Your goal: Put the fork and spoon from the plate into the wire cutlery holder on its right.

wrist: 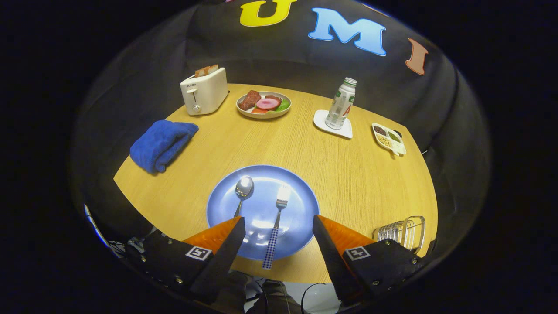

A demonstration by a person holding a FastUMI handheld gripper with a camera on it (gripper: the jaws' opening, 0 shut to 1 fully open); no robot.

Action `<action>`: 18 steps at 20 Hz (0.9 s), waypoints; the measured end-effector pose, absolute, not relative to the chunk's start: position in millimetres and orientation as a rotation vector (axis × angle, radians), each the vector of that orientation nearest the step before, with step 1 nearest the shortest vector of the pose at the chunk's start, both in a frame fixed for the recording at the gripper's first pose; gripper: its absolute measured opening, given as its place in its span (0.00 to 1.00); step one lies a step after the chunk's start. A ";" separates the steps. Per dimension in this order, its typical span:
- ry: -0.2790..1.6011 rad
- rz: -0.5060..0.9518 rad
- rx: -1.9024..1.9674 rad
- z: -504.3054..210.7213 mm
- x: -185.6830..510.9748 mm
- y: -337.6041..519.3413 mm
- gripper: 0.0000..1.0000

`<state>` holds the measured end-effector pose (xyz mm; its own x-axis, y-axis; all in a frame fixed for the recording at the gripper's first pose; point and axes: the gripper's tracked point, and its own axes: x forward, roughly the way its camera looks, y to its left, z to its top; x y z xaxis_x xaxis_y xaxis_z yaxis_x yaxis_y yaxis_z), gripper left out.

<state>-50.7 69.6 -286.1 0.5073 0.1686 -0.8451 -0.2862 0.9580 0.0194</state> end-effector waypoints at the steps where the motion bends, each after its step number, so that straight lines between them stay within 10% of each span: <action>1: 1.011 0.278 -0.129 -289.0 -50.4 70.5 0.96; 10: 1.122 0.277 -0.114 -325.4 -58.3 71.6 0.96; 15: 1.212 0.282 -0.126 -347.8 -64.5 72.8 0.64; 18: 1.271 0.321 -0.144 -367.5 -71.3 77.3 0.64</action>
